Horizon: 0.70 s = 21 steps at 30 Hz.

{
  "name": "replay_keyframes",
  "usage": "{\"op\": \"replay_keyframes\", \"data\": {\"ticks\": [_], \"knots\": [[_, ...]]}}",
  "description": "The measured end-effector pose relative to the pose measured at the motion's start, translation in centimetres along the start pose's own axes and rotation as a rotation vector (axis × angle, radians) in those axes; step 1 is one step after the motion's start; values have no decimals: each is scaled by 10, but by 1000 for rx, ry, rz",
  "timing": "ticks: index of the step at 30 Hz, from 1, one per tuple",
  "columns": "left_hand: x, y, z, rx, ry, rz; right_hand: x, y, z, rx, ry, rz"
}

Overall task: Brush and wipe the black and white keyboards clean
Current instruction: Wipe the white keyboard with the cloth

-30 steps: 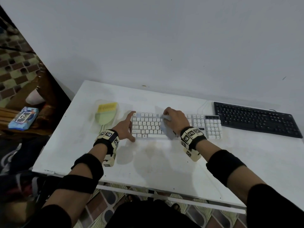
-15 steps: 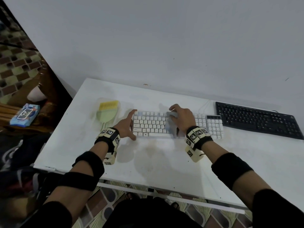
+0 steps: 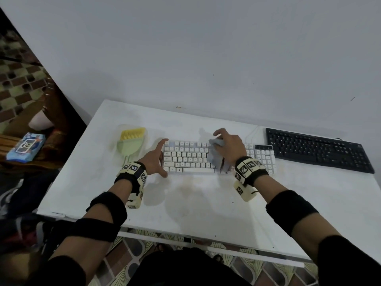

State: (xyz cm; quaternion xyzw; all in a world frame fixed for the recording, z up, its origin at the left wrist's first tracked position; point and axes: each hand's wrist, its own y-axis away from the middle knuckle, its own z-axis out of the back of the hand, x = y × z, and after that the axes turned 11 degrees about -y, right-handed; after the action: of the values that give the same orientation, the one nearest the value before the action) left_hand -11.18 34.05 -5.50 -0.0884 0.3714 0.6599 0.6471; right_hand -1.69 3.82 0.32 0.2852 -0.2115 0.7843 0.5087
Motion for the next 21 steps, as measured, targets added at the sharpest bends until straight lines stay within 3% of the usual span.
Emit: {"op": "replay_keyframes", "data": {"ticks": [2,9,15,18,20,21], "knots": [[0,0,0,2,0,4,-1,-6,-2,-35,5,-21],[-1,0,1,9,3,7,-6,42,-26,95,95,48],[-1,1,0,9,9,9,-12,56,-15,251,37,-15],[-2,1,1,13,7,11,-11,26,-6,43,-113,-109],[-2,1,1,10,7,11,-10,8,-1,-109,-94,-99],[-1,1,1,9,9,11,-9,4,-1,-117,-54,-73]]}}
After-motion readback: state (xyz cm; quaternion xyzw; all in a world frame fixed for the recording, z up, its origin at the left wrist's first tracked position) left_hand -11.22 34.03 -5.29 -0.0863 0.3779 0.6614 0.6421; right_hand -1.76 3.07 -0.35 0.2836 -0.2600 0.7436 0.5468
